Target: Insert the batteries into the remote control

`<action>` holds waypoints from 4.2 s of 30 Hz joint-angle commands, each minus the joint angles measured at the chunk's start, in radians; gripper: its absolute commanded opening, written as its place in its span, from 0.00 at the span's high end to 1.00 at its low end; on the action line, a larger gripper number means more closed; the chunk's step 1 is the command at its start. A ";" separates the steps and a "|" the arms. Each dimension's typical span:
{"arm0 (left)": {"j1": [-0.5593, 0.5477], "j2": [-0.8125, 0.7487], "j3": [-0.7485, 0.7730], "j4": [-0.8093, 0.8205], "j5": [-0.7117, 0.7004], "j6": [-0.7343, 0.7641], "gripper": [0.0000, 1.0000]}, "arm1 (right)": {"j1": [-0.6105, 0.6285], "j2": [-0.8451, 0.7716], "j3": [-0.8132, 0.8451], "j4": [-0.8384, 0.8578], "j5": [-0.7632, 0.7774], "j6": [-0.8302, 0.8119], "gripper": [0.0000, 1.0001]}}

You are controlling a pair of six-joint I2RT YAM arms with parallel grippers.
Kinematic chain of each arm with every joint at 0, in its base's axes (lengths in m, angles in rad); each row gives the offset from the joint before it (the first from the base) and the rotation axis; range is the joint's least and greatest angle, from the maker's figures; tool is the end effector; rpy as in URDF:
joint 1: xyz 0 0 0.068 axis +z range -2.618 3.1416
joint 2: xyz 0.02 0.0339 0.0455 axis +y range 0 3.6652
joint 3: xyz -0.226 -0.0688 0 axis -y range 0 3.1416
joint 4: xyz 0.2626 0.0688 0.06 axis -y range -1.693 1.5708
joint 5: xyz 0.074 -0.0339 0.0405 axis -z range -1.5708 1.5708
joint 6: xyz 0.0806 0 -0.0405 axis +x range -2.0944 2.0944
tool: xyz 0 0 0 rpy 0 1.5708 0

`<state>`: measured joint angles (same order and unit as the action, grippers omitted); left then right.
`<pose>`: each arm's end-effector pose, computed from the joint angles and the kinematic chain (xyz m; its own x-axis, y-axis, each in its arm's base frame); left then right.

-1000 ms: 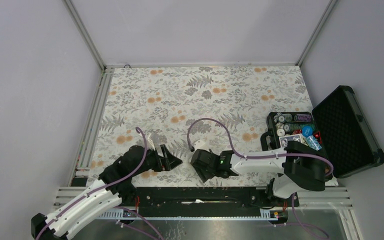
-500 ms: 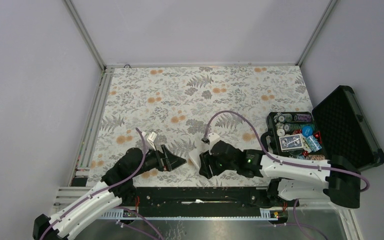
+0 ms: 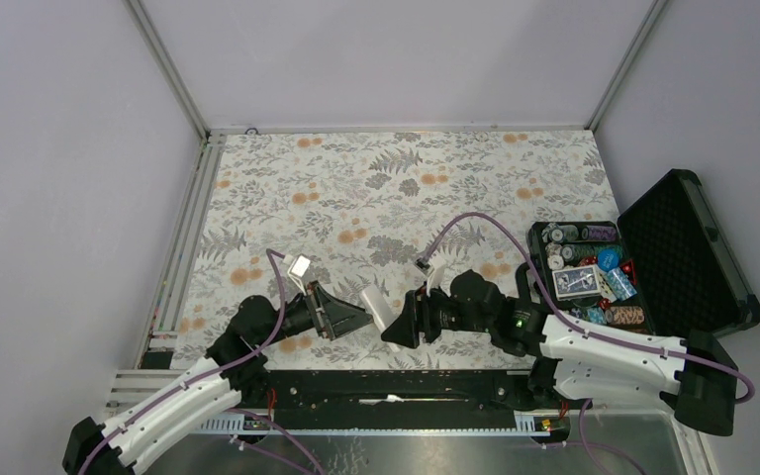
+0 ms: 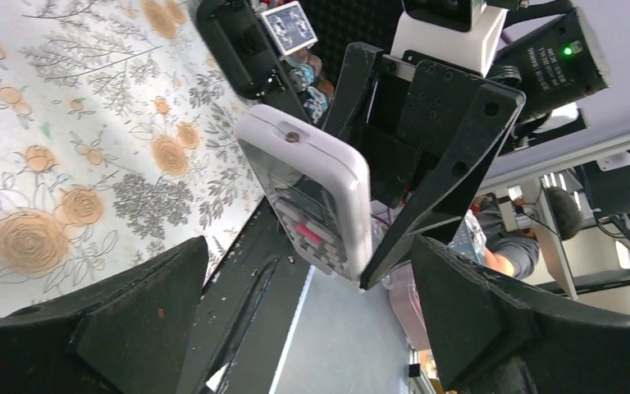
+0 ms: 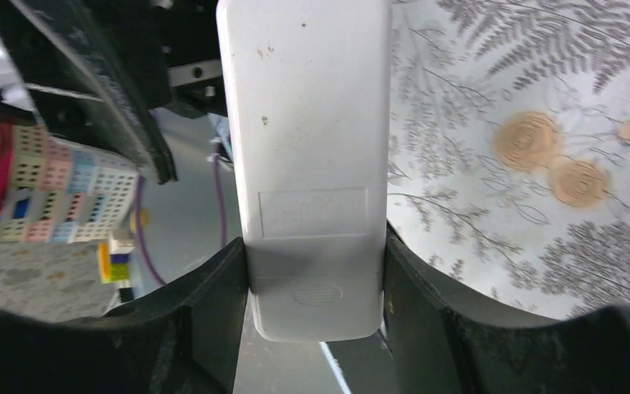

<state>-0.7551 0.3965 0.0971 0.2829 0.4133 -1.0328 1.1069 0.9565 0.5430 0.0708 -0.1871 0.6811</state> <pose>0.1438 -0.1798 0.1782 -0.7963 -0.3305 -0.5067 0.4611 0.2104 -0.8620 0.1202 0.2738 0.1961 -0.7194 -0.0553 -0.6923 -0.6489 0.4090 0.6416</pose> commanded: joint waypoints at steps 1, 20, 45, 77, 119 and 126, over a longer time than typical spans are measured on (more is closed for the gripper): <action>0.005 0.026 -0.007 0.170 0.063 -0.043 0.01 | -0.008 -0.032 -0.015 0.199 -0.125 0.083 0.91; 0.005 0.092 -0.057 0.410 0.104 -0.157 0.09 | -0.010 0.048 -0.159 0.602 -0.198 0.262 0.92; 0.005 0.135 0.113 -0.039 -0.004 0.008 1.00 | -0.016 -0.092 -0.133 0.194 0.037 0.056 0.12; -0.053 0.984 0.623 -0.355 -0.207 0.243 1.00 | -0.016 -0.026 0.008 -0.318 0.561 -0.100 0.01; -0.062 1.193 0.666 -0.257 -0.263 0.208 0.01 | -0.017 0.012 -0.020 -0.320 0.566 -0.086 0.00; -0.062 1.063 0.648 -0.324 -0.296 0.244 0.01 | -0.016 -0.033 -0.026 -0.319 0.581 -0.086 0.00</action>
<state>-0.8169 1.5593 0.7555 -0.0109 0.1631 -0.8249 1.0966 0.9447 0.5079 -0.2569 0.3519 0.5919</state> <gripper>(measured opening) 0.986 0.993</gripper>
